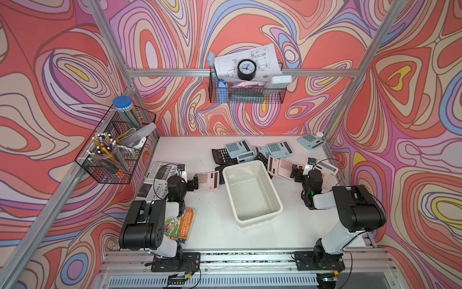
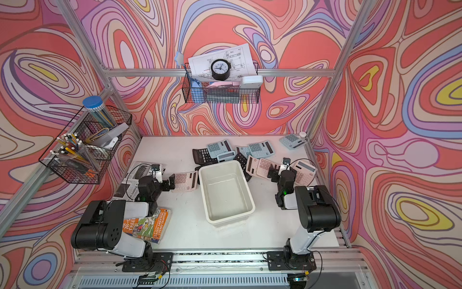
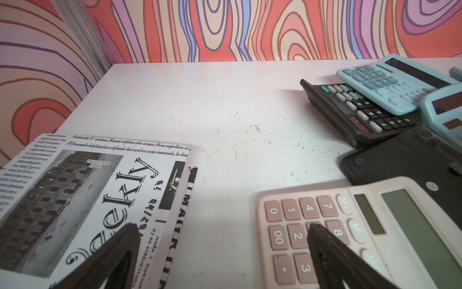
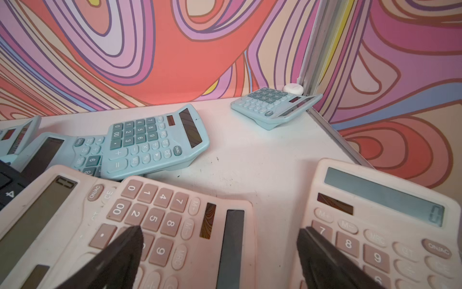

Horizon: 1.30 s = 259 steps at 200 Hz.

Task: Put the calculator in the storage box
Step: Adjust the storage box at the center of the board.

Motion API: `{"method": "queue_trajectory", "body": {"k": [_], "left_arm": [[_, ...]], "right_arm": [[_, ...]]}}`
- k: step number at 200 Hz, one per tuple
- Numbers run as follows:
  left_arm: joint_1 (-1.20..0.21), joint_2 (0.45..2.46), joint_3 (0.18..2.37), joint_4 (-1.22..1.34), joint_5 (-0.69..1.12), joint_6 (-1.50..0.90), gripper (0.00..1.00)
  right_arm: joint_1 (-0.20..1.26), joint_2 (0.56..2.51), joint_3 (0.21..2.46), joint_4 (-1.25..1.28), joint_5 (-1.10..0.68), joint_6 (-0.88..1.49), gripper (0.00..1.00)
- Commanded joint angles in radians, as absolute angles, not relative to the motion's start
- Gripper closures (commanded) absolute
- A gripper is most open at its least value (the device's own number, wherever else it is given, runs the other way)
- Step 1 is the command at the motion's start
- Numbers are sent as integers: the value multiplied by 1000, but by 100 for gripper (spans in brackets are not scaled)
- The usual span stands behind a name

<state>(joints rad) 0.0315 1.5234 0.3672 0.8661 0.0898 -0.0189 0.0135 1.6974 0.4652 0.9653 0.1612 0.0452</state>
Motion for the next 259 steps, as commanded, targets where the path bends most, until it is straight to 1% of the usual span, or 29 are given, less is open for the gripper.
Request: {"method": "queue_trajectory", "body": {"k": [1, 147, 167, 180, 191, 208, 230, 259], "left_arm": [[29, 1534, 383, 862, 84, -25, 2], [29, 1534, 383, 864, 84, -26, 1], [28, 1524, 366, 887, 99, -18, 1], [25, 1476, 322, 923, 101, -12, 1], [22, 1414, 278, 953, 76, -20, 1], [1, 1306, 231, 951, 40, -5, 1], [-56, 1147, 232, 833, -12, 22, 2], [-103, 986, 302, 621, -32, -33, 1]], "right_arm": [[9, 1697, 456, 978, 171, 47, 2], [9, 1697, 456, 978, 171, 48, 2], [15, 1661, 437, 994, 162, 35, 2], [33, 1581, 437, 918, 203, 30, 2], [35, 1514, 455, 800, 210, 56, 2], [35, 1430, 489, 635, 172, 92, 2], [35, 1330, 534, 449, 113, 167, 2], [35, 1201, 565, 285, 3, 265, 2]]}}
